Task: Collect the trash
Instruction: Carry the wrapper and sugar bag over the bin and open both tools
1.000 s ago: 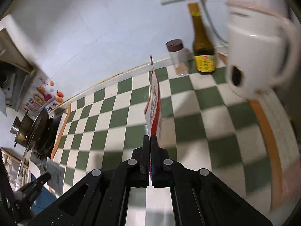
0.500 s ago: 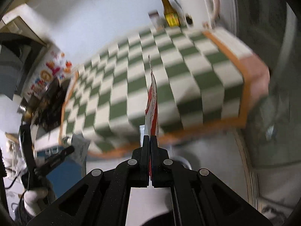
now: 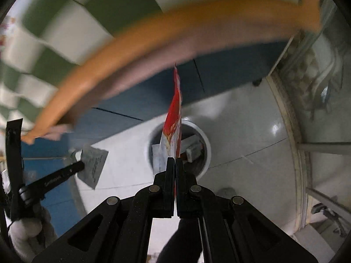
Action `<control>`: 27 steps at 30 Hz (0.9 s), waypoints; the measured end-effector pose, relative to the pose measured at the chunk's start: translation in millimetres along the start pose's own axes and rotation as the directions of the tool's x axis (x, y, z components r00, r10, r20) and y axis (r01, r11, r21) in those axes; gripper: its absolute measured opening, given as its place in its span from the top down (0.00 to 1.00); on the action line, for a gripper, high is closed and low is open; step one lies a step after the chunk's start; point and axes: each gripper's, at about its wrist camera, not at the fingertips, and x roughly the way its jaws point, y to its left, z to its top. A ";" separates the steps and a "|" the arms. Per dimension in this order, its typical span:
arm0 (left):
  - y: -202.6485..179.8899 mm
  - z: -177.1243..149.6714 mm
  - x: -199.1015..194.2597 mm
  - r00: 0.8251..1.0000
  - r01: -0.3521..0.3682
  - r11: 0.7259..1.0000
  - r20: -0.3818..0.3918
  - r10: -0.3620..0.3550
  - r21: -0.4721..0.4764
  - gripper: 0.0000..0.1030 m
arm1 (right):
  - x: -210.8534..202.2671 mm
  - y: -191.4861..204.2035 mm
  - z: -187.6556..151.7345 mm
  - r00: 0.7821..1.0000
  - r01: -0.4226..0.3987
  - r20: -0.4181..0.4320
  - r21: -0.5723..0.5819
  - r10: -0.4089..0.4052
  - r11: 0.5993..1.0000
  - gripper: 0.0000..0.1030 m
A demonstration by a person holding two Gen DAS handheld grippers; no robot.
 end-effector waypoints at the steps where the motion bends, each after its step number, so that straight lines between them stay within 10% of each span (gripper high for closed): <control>1: -2.0 2.2 19.0 1.000 -0.007 1.000 -0.010 0.007 0.000 0.97 | 35.2 -8.4 1.6 1.000 0.011 -0.010 0.008 -0.010 1.000 0.99; 10: -15.0 8.4 185.8 0.987 0.006 1.000 -0.159 -0.006 -0.001 0.89 | 203.6 -26.9 -3.3 0.991 0.039 -0.129 -0.056 -0.046 0.998 0.98; 12: -15.7 6.2 193.0 0.988 -0.008 1.000 -0.156 0.009 0.004 0.74 | 220.9 -30.3 -2.9 0.985 0.040 -0.164 -0.057 -0.049 0.998 0.98; 13: -14.3 5.7 193.1 0.989 -0.013 1.000 -0.150 0.013 -0.001 0.52 | 224.3 -29.8 -1.8 0.983 0.048 -0.171 -0.064 -0.058 0.997 0.95; 14: -13.3 3.6 191.5 0.990 -0.017 1.000 -0.137 0.016 -0.006 0.22 | 227.0 -30.3 -1.3 0.981 0.058 -0.181 -0.075 -0.071 0.996 0.89; 16: -6.9 2.6 188.1 0.992 -0.024 1.000 -0.120 0.022 -0.013 0.03 | 223.1 -30.7 -0.2 0.981 0.069 -0.176 -0.088 -0.084 0.994 0.43; 22: -0.7 -10.8 154.2 0.995 -0.080 0.997 -0.061 0.079 -0.014 0.03 | 195.0 -25.6 -4.5 0.976 0.146 -0.132 -0.178 -0.170 0.973 0.00; 27: 7.2 -24.6 122.1 0.994 -0.110 0.994 -0.003 0.110 -0.016 0.03 | 178.5 -17.3 -16.7 0.973 0.167 -0.117 -0.229 -0.198 0.959 0.00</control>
